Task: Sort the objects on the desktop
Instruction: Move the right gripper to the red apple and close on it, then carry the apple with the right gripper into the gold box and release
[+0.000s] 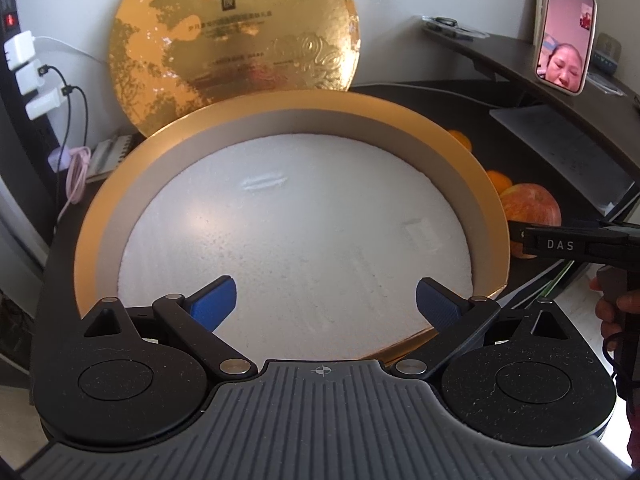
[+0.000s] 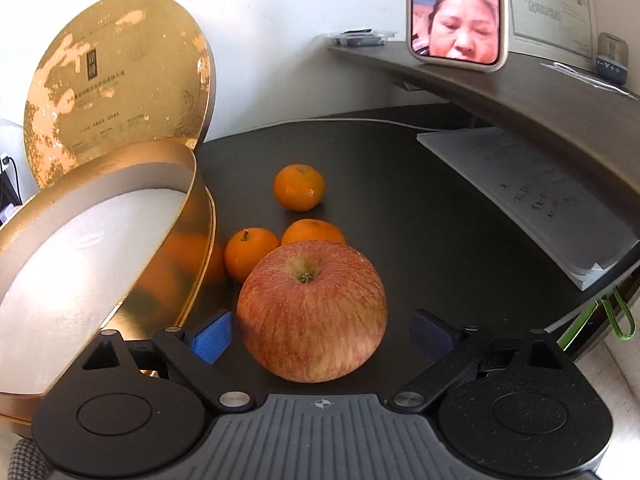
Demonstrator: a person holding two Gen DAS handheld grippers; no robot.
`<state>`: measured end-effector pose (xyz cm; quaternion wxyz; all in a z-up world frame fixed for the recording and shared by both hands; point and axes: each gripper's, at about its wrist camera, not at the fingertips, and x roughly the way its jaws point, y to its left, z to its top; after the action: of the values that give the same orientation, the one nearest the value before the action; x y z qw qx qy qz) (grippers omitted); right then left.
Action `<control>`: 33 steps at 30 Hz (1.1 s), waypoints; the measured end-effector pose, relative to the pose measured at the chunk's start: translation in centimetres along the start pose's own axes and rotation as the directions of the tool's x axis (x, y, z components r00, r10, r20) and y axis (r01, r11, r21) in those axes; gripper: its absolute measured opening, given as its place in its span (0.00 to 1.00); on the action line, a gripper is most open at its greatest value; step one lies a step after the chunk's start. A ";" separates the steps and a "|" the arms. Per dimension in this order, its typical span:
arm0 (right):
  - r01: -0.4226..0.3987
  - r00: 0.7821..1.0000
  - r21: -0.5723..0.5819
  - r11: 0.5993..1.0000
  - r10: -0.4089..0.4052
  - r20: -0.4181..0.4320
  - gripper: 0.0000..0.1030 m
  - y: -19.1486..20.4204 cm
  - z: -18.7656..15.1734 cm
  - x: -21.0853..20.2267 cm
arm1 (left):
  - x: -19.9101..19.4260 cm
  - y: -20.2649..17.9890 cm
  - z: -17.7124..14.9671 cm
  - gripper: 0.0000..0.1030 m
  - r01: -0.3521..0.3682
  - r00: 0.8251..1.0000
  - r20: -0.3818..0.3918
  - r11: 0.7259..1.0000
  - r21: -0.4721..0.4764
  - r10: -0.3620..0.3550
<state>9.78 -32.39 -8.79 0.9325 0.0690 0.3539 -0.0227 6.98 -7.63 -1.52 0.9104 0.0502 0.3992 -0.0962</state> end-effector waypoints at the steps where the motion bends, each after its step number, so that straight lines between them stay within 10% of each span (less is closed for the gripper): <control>1: -0.004 1.000 -0.004 1.000 0.004 -0.004 0.93 0.0 0.0 0.2 | 0.1 0.0 0.0 0.97 -0.002 1.000 -0.002 1.000 0.000 0.002; 21: -0.024 0.999 -0.029 0.999 0.024 -0.024 0.81 0.4 0.0 1.4 | 0.7 0.3 0.0 0.97 -0.018 1.000 -0.017 1.000 -0.002 0.018; 33: 0.013 0.994 -0.052 0.999 -0.007 0.107 0.81 1.8 2.5 -5.1 | -1.5 1.6 -0.7 0.97 -0.018 0.999 0.039 1.000 -0.019 0.019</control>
<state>7.80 -31.02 -3.32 0.9514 0.0413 0.3045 -0.0218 5.82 -5.71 -0.88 0.9194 0.0435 0.3816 -0.0850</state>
